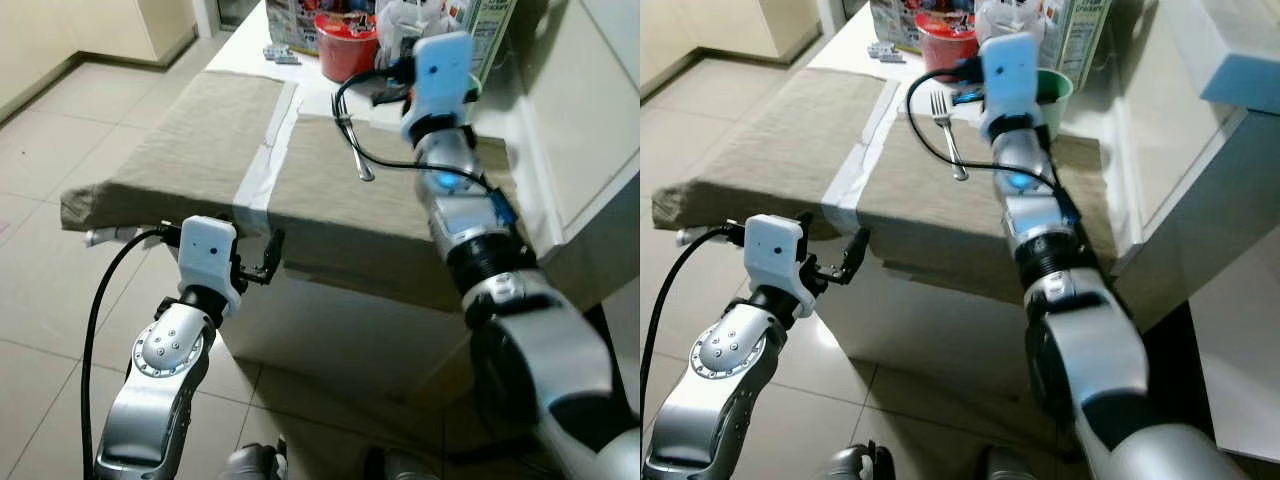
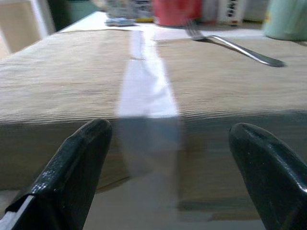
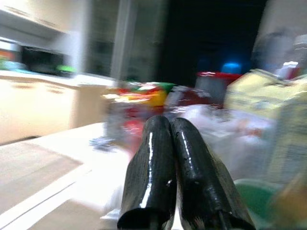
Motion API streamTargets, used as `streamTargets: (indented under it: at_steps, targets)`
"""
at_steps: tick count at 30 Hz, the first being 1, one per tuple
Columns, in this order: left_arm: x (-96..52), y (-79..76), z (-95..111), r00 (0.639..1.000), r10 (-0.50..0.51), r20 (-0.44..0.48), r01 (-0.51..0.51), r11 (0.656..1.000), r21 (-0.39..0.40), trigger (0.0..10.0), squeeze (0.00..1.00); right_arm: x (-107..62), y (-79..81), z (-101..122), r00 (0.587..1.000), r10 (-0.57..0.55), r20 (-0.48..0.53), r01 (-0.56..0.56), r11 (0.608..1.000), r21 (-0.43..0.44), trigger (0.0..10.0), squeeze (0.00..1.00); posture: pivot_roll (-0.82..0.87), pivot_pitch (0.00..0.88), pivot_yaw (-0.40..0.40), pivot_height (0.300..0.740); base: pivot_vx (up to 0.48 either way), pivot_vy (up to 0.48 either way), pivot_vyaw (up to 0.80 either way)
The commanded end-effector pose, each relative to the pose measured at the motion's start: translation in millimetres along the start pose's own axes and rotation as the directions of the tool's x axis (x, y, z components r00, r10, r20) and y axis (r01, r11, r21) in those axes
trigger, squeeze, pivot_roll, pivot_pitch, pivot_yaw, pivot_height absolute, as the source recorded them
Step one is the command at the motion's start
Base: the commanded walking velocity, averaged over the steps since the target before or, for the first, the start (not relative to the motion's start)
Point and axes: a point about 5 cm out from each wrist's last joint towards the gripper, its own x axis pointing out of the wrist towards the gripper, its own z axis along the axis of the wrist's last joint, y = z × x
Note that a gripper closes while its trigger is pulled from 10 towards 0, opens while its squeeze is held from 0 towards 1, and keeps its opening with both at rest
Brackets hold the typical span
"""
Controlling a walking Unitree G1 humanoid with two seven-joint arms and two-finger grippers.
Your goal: Setting the table
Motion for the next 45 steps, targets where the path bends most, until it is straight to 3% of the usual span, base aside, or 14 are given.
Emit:
streamTargets:
  at_steps: [1, 5, 6, 7, 9, 12, 18, 23, 26, 27, 31, 45]
  targets:
    - [-3.7, 7.3, -4.9, 0.999, 0.038, -0.019, -0.039, 0.999, -0.013, 10.0, 0.0, -14.7, 4.2, -5.2, 0.999, 0.05, -0.006, -0.05, 0.999, 0.003, 10.0, 0.0, -0.02, 0.07, -0.004, 0.74, 0.0, 0.0, 0.0]
    - [-8.4, 13.3, -11.3, 0.997, 0.066, -0.043, -0.068, 0.997, -0.039, 10.0, 0.0, -55.1, -9.6, -18.2, 0.998, 0.046, -0.034, -0.047, 0.999, -0.023, 10.0, 0.0, -0.05, 0.063, -0.001, 0.74, 0.0, 0.0, 0.0]
    - [-10.3, 14.6, -13.9, 0.996, 0.074, -0.053, -0.077, 0.996, -0.049, 10.0, 0.0, -75.7, -19.1, -23.9, 0.997, 0.033, -0.064, -0.037, 0.998, -0.053, 10.0, 0.0, -0.06, 0.053, -0.002, 0.74, 0.0, 0.0, 0.0]
    - [-10.3, 14.6, -13.9, 0.996, 0.074, -0.053, -0.077, 0.996, -0.049, 10.0, 0.0, -75.7, -19.1, -23.9, 0.997, 0.033, -0.064, -0.037, 0.998, -0.053, 10.0, 0.0, -0.06, 0.053, -0.002, 0.74, 0.0, 0.0, 0.0]
    - [-10.9, 14.2, -15.7, 0.996, 0.074, -0.054, -0.077, 0.996, -0.047, 10.0, 0.0, -103.0, -30.2, -25.3, 0.995, 0.004, -0.1, -0.013, 0.996, -0.084, 10.0, 0.0, -0.08, 0.04, -0.002, 0.74, 0.0, 0.0, 0.0]
    - [-8.8, 13.1, -15.7, 0.996, 0.073, -0.047, -0.075, 0.997, -0.038, 10.0, 0.0, -122.6, -38.3, -14.5, 0.996, -0.015, -0.09, 0.003, 0.992, -0.129, 10.0, 0.0, -0.1, 0.024, -0.001, 0.74, 0.0, 0.0, 0.0]
    - [-4.4, 13.0, -15.1, 0.998, 0.06, -0.027, -0.06, 0.998, -0.01, 10.0, 0.0, -139.5, -44.8, 3.4, 1.0, -0.017, -0.026, 0.011, 0.973, -0.228, 10.0, 0.0, -0.12, 0.0, 0.007, 0.74, 0.0, 0.0, 0.0]
    - [-15.0, 13.4, -26.3, 0.996, 0.079, -0.046, -0.081, 0.996, -0.041, 10.0, 0.0, -168.8, -48.8, -13.3, 0.989, -0.024, -0.146, -0.008, 0.977, -0.214, 10.0, 0.0, -0.12, 0.0, 0.015, 0.74, 0.0, 0.0, 0.0]
    - [-20.3, 13.5, -32.8, 0.993, 0.09, -0.07, -0.093, 0.994, -0.052, 10.0, 0.0, -174.2, -50.3, -21.0, 0.981, -0.032, -0.189, 0.0, 0.986, -0.168, 10.0, 0.0, -0.12, 0.0, 0.016, 0.74, 0.0, 0.0, 0.0]
    - [-25.8, 13.6, -40.2, 0.989, 0.109, -0.103, -0.117, 0.99, -0.081, 10.0, 0.0, -180.7, -44.9, -24.6, 0.976, 0.008, -0.219, -0.035, 0.993, -0.117, 10.0, 0.0, -0.11, 0.0, 0.016, 0.74, 0.0, 0.0, 0.0]
    - [-24.6, 13.7, -40.7, 0.988, 0.12, -0.101, -0.131, 0.986, -0.106, 10.0, 0.0, -178.5, -36.1, -27.1, 0.97, 0.044, -0.239, -0.061, 0.996, -0.062, 10.0, 0.0, -0.1, 0.0, 0.012, 0.74, 0.0, 0.0, 0.0]
    - [-14.0, 14.6, -30.9, 0.987, 0.146, -0.061, -0.154, 0.978, -0.144, 10.0, 0.0, -154.9, -29.6, -31.7, 0.974, 0.032, -0.223, -0.044, 0.998, -0.05, 10.0, 0.0, -0.09, 0.0, -0.002, 0.74, 0.0, 0.0, 0.0]
